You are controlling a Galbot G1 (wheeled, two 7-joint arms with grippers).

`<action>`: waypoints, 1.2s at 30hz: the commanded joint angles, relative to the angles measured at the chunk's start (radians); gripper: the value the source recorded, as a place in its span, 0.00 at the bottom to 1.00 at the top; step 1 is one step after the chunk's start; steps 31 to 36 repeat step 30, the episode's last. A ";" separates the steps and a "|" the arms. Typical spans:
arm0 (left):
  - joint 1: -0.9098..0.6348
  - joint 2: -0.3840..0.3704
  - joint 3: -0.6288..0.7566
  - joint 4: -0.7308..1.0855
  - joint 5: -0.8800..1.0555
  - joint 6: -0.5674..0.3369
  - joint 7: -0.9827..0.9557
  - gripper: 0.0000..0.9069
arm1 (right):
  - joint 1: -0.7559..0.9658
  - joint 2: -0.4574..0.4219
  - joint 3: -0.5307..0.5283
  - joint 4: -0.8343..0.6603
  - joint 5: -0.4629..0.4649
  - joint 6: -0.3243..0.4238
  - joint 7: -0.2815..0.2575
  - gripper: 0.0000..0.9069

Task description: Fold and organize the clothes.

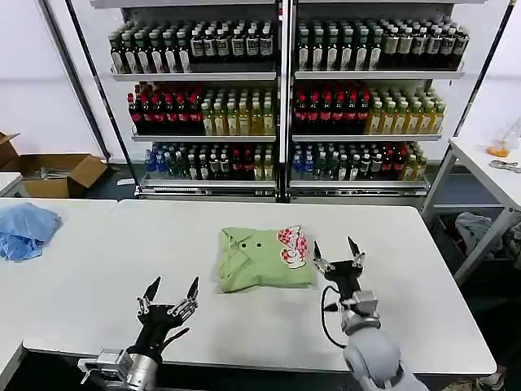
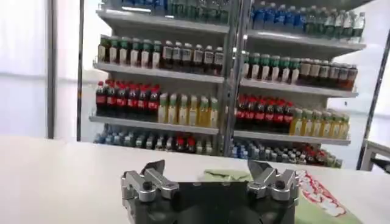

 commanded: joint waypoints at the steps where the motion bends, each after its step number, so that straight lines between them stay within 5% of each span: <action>1: 0.016 0.007 -0.016 -0.014 0.026 -0.012 0.032 1.00 | -0.192 -0.005 0.047 0.170 -0.025 0.088 -0.002 1.00; 18: 0.059 -0.006 0.000 -0.047 0.137 -0.026 0.061 1.00 | -0.284 -0.003 0.085 0.236 -0.064 0.097 -0.053 1.00; 36: 0.055 -0.009 -0.010 -0.062 0.115 -0.034 0.056 1.00 | -0.371 0.007 0.096 0.294 -0.045 0.076 -0.032 1.00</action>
